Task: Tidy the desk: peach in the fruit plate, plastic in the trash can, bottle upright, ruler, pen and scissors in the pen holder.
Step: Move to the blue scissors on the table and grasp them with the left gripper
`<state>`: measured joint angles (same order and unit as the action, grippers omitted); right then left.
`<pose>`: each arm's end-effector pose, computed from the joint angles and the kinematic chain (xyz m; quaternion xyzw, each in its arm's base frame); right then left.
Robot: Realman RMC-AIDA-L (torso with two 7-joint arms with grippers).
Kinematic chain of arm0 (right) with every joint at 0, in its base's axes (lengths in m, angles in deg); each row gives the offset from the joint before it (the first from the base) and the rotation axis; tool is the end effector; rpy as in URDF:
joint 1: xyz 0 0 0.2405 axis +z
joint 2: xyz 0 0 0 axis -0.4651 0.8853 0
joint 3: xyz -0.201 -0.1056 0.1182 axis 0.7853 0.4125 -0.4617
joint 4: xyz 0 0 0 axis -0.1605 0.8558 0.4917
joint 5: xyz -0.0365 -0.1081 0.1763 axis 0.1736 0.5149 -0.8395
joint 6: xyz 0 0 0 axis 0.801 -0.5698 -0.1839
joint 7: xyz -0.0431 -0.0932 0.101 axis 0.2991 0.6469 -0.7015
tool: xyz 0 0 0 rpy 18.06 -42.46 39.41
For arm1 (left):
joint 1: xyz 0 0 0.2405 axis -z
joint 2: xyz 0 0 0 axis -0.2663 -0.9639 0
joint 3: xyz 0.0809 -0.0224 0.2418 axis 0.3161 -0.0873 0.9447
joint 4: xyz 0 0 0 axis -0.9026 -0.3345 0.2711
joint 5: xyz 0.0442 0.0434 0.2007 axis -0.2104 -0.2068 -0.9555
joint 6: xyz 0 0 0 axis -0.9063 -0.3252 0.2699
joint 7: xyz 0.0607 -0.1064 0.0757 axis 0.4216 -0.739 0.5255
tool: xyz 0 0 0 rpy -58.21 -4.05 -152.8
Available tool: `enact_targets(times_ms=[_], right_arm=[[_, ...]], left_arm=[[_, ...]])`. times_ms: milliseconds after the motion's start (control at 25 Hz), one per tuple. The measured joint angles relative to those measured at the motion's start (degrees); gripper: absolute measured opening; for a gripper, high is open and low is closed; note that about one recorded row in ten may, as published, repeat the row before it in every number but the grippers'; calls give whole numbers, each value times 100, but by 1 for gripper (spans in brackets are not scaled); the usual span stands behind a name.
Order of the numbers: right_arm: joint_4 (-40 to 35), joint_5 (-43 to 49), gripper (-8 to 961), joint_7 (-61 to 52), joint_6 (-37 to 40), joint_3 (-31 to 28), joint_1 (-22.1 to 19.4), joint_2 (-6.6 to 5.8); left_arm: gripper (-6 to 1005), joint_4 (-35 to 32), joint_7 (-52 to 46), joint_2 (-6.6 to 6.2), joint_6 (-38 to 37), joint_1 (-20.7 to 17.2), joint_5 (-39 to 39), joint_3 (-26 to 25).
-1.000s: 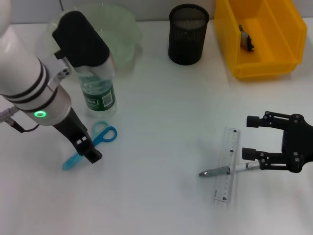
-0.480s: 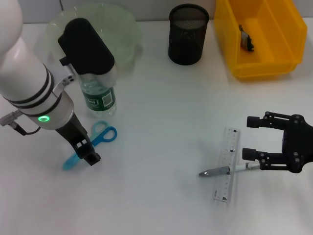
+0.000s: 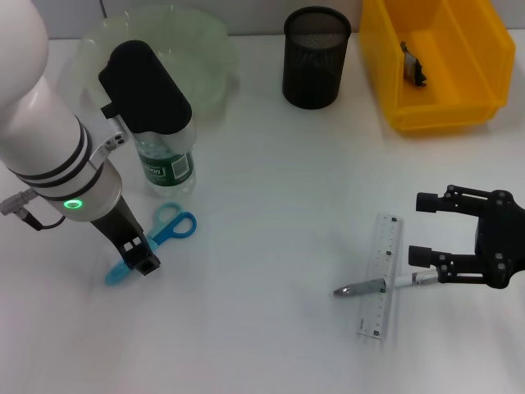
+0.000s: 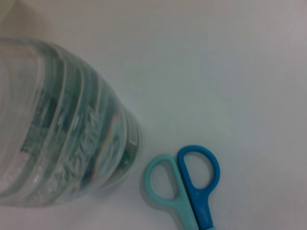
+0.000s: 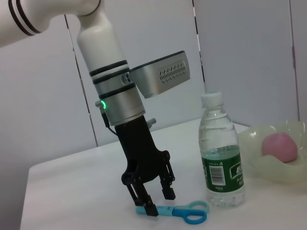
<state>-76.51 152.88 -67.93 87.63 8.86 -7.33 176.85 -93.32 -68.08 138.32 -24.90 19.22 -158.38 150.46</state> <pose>0.3025 0.2661 0.0239 -0.9423 0.1470 0.2782 0.1147 -0.1927 0.3363 -0.0331 -0.9121 -0.2099 0.3174 0.1524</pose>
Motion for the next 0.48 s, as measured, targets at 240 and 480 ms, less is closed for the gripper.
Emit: enact_targets(times_ms=[240,480], right_arm=[[0,0,787,-2,-2,1,-19,3],[0,0,786,-11,3,-33,-48,14]], left_arm=[[530,228,-23,0,44,84,-6,-49],[507,400,-42,0,49,138,-7,-73]])
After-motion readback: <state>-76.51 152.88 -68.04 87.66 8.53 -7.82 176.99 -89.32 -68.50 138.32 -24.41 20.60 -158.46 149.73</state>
